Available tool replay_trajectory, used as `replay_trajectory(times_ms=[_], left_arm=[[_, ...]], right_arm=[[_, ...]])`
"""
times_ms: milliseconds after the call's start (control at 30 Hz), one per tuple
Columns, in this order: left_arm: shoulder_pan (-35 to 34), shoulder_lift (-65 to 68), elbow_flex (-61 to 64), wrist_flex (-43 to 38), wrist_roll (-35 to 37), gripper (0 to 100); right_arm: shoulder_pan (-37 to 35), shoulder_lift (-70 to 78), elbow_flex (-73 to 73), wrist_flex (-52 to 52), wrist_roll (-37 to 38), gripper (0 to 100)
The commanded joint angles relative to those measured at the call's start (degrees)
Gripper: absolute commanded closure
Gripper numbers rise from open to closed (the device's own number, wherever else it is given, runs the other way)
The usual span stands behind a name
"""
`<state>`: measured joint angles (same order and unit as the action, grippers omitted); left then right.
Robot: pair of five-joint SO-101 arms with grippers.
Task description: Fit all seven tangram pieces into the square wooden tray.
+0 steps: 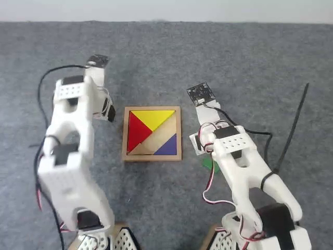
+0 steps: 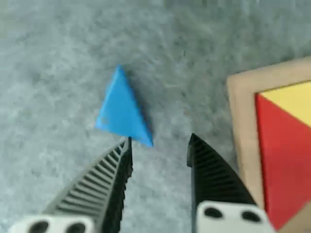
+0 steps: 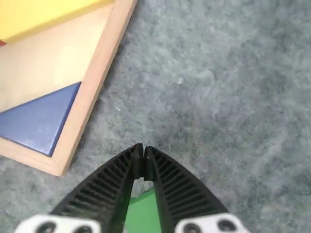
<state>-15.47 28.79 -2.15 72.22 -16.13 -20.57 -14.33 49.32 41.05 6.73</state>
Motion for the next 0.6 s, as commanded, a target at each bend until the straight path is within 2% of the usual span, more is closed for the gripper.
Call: replay_trajectory(times_ms=[0,100,367,567], left_arm=[[-1.67,11.6,-19.91,9.41,2.46,81],[-5.54,16.09,-28.97,12.4,7.21,81],[-10.02,17.93,-42.15,21.01,8.0,81],[-8.62,19.87,-42.33,17.49,10.46,80]], right_arm=[[-1.54,-3.03,-0.26,-0.75,0.79,99.2],[-2.07,-3.03,-0.26,-0.75,0.79,99.2],[-2.15,-3.65,0.26,-0.75,0.79,99.2],[-3.56,-3.21,0.26,-0.75,1.67,99.2]])
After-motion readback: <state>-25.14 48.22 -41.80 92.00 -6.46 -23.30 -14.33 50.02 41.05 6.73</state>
